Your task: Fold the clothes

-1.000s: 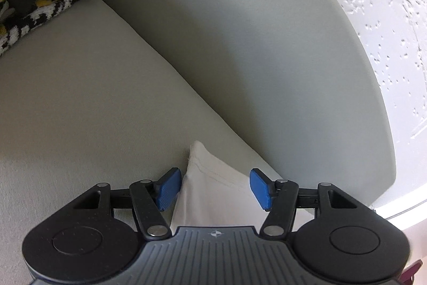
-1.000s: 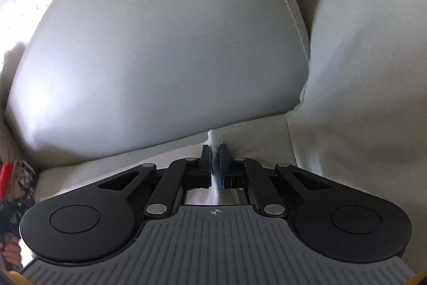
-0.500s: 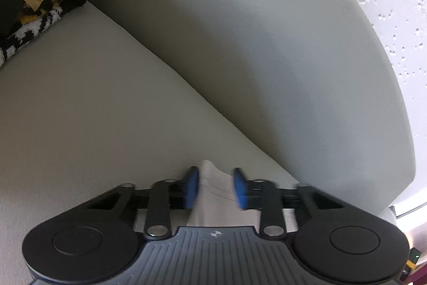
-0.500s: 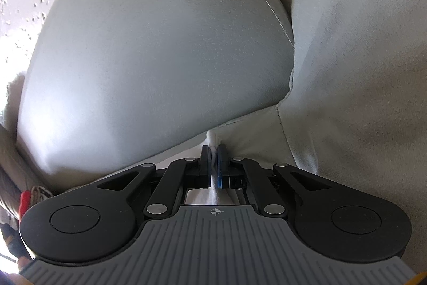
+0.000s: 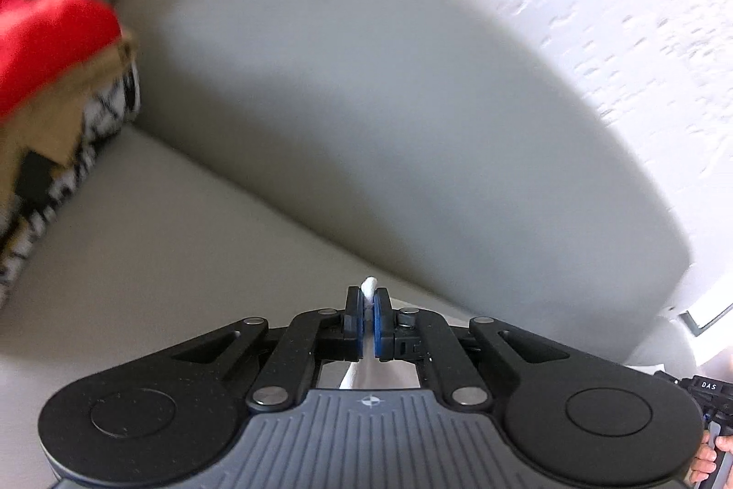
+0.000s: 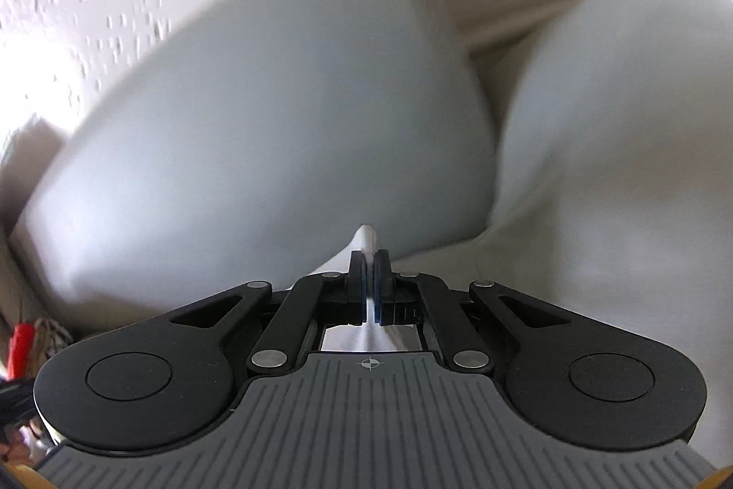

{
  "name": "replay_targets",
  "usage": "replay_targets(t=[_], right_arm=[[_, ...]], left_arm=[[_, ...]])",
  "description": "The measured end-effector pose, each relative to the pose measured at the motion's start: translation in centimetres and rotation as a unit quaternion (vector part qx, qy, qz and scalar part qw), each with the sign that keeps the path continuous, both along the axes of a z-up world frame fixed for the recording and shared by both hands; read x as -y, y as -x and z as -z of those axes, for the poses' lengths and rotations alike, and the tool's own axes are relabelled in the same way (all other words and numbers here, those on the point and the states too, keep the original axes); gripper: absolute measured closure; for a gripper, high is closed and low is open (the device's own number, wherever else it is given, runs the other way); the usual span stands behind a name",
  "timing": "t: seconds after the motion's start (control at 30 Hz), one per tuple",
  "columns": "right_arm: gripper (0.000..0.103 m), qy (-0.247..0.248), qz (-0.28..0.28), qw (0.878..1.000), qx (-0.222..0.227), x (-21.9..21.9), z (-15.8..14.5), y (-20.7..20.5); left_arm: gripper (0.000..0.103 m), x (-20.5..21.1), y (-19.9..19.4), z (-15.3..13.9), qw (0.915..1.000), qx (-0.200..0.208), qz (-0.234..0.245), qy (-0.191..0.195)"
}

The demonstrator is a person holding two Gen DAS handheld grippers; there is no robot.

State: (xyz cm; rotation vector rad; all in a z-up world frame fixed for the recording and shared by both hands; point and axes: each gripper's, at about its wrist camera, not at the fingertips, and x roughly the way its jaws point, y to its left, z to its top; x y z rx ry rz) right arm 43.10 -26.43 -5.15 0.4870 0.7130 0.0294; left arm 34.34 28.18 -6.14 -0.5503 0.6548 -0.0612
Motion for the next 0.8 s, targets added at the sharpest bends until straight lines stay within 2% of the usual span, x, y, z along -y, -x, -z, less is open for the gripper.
replay_targets(t=[0.13,0.27,0.4,0.47,0.57,0.67,0.8], right_arm=[[0.101,-0.030,0.028,0.999,0.003,1.4,-2.9,4.6],[0.101,-0.046,0.015,0.999,-0.008,2.6,-4.6,11.4],[0.101,-0.043,-0.009,0.999,-0.017,4.7,-4.9,18.0],[0.101,-0.041,-0.008,0.999,-0.017,5.4,-4.5,21.1],[0.101,-0.049,0.004,0.998,-0.030,7.2,-4.0,24.9],[0.101,-0.040,0.011,0.998,-0.051,8.1,-2.1,27.3],[0.101,-0.016,0.037,0.998,-0.046,8.3,-1.1,32.5]], left_arm=[[0.101,-0.5,3.3,-2.5,0.9984,0.008,-0.026,0.050],[0.101,1.4,7.2,-4.5,0.9980,-0.020,-0.033,0.050],[0.101,2.7,12.2,-6.2,0.9965,-0.016,-0.038,0.073],[0.101,4.1,16.2,-7.1,0.9981,0.001,-0.031,0.054],[0.101,6.0,20.0,-7.1,0.9985,-0.034,-0.040,-0.014],[0.101,9.2,23.5,-6.0,0.9919,-0.092,-0.042,-0.077],[0.101,12.8,29.6,-6.0,0.9881,-0.088,-0.030,-0.122]])
